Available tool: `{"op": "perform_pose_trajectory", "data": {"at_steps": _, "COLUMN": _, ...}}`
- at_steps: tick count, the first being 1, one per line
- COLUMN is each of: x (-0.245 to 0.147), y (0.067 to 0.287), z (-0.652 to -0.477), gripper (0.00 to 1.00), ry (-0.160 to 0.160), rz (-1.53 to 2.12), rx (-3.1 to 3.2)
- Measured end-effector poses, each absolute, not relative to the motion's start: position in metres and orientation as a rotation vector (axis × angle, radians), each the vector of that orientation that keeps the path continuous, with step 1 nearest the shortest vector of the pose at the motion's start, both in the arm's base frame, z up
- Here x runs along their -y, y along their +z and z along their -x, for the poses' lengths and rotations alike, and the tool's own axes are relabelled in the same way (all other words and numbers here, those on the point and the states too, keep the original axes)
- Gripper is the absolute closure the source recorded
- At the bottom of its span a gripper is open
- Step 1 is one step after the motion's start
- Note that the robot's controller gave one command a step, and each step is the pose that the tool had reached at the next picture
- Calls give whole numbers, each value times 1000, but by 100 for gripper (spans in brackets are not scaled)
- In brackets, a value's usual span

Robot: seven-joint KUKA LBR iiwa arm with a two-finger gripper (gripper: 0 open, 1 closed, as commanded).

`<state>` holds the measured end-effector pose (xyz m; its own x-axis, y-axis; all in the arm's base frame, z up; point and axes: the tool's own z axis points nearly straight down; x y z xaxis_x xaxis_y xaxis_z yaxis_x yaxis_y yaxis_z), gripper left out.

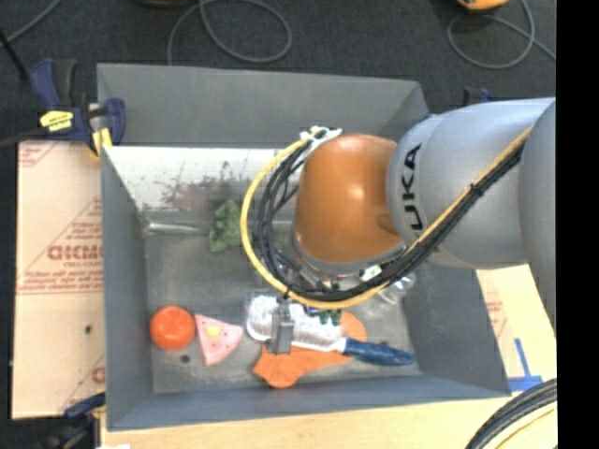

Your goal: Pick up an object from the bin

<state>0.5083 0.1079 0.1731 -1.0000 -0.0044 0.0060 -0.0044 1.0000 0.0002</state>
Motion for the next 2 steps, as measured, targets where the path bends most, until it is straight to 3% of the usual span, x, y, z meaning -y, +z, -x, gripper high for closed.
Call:
{"op": "perform_pose_trajectory", "data": {"at_steps": 1, "x": -107, "y": 178, "z": -510, "gripper": 0, "ry": -2, "rz": -1, "rx": 3144}}
{"op": "perform_pose_trajectory", "data": {"at_steps": 2, "x": -71, "y": 112, "z": -531, "gripper": 0, "ry": -4, "rz": 45, "rx": 3146}}
